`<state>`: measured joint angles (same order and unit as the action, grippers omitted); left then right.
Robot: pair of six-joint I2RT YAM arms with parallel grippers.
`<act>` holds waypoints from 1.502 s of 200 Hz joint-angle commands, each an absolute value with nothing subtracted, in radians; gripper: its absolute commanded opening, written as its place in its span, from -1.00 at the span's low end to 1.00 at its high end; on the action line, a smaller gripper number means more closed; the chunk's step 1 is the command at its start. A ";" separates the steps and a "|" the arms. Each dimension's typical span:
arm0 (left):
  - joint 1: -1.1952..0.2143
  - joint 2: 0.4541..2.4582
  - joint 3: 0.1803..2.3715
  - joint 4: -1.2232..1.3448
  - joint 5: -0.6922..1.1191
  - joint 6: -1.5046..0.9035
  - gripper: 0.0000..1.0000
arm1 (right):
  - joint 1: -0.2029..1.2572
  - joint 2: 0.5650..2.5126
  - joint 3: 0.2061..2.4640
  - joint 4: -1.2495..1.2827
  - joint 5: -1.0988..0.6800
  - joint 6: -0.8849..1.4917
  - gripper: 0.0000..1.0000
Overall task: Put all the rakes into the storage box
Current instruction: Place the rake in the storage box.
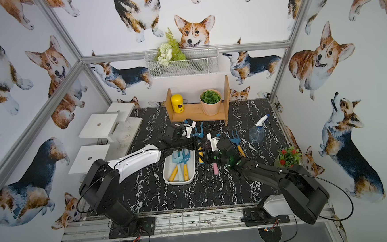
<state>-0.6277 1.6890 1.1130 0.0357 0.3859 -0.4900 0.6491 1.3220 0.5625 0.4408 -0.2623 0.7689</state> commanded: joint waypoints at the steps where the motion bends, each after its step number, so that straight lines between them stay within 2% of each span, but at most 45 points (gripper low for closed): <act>1: -0.609 1.707 1.116 0.060 0.377 -0.482 -0.85 | 0.659 1.329 0.582 0.475 -0.273 0.749 -0.89; 7: -0.606 1.703 1.112 0.057 0.384 -0.481 -1.00 | 0.659 1.330 0.584 0.468 -0.265 0.750 -0.89; 29: -0.592 1.675 1.078 0.026 0.376 -0.474 -1.00 | 0.660 1.331 0.580 0.459 -0.246 0.751 -0.87; 41: -0.584 1.651 1.050 0.012 0.354 -0.471 -1.00 | 0.660 1.333 0.581 0.457 -0.242 0.752 -0.80; 46: -0.579 1.626 1.038 0.007 0.349 -0.468 -1.00 | 0.661 1.336 0.582 0.457 -0.244 0.751 -0.69; 50: -0.576 1.615 1.029 0.004 0.345 -0.467 -1.00 | 0.661 1.336 0.584 0.454 -0.242 0.750 -0.49; 54: -0.573 1.604 1.020 -0.002 0.338 -0.466 -1.00 | 0.662 1.337 0.585 0.451 -0.240 0.750 -0.40; 63: -0.567 1.582 1.000 -0.020 0.324 -0.465 -1.00 | 0.665 1.340 0.595 0.427 -0.215 0.752 -0.07; 76: -0.556 1.546 0.966 -0.036 0.313 -0.465 -1.00 | 0.664 1.342 0.597 0.400 -0.178 0.760 0.09; 122: -0.551 1.476 0.839 -0.044 0.276 -0.483 -1.00 | 0.664 1.329 0.569 0.376 -0.129 0.766 0.12; 229: -0.547 1.579 0.818 -0.099 0.323 -0.528 -1.00 | 0.659 1.324 0.574 0.313 -0.109 0.747 0.11; 236: -0.547 1.578 0.824 -0.116 0.316 -0.528 -0.74 | 0.659 1.325 0.572 0.314 -0.109 0.747 0.11; 249: -0.547 1.572 0.836 -0.152 0.291 -0.527 0.06 | 0.659 1.325 0.571 0.313 -0.108 0.752 0.11; 263: -0.546 1.562 0.857 -0.205 0.246 -0.530 0.57 | 0.658 1.324 0.569 0.309 -0.102 0.752 0.11; 268: -0.547 1.560 0.875 -0.240 0.213 -0.542 0.62 | 0.658 1.324 0.569 0.308 -0.099 0.753 0.12; 300: -0.552 1.589 1.049 -0.515 0.015 -0.602 0.62 | 0.658 1.325 0.571 0.267 -0.041 0.751 0.15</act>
<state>-0.5503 1.5715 0.9447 -0.2787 0.2012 -0.5560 0.6590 1.3262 0.5697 0.3195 -0.1017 0.7540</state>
